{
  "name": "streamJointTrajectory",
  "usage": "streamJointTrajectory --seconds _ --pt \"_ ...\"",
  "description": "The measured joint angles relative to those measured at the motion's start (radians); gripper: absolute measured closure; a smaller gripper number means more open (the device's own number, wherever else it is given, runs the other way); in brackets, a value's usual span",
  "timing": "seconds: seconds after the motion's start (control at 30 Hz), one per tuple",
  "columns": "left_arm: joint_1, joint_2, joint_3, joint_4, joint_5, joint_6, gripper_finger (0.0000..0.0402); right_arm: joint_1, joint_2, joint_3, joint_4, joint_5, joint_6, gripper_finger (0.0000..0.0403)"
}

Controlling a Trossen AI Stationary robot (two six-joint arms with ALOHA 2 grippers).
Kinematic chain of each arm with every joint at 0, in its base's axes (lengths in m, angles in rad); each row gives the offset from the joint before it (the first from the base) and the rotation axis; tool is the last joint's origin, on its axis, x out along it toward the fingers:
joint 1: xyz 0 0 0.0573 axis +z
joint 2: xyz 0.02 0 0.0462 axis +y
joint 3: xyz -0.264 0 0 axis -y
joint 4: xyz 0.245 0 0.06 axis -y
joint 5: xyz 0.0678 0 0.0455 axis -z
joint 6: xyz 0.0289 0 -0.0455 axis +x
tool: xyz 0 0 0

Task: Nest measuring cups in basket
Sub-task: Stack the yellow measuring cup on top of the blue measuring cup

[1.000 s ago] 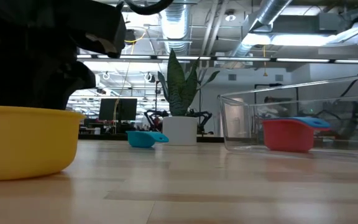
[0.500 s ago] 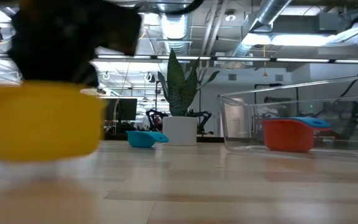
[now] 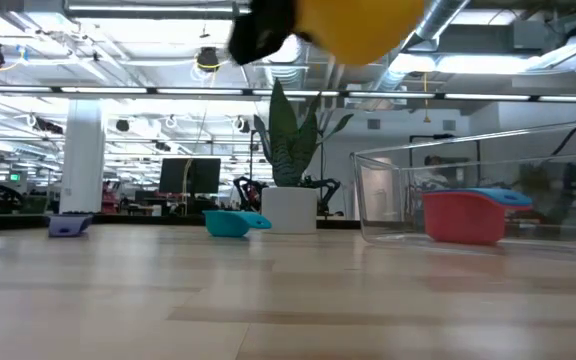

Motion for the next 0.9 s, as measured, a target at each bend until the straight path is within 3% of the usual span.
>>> streamJointTrajectory --seconds 0.43,0.63,0.9 --pt "0.182 0.000 0.039 0.299 -0.030 0.010 0.0401 0.087 0.000 0.000 -0.010 0.002 0.020 0.0275" --pt "0.220 0.002 0.039 0.354 -0.077 -0.053 0.0401 0.086 0.000 0.000 -0.010 0.005 0.020 0.0275" --pt "0.228 0.104 0.040 0.490 -0.081 -0.159 0.0401 0.076 0.000 0.000 -0.009 0.005 0.020 0.0275"
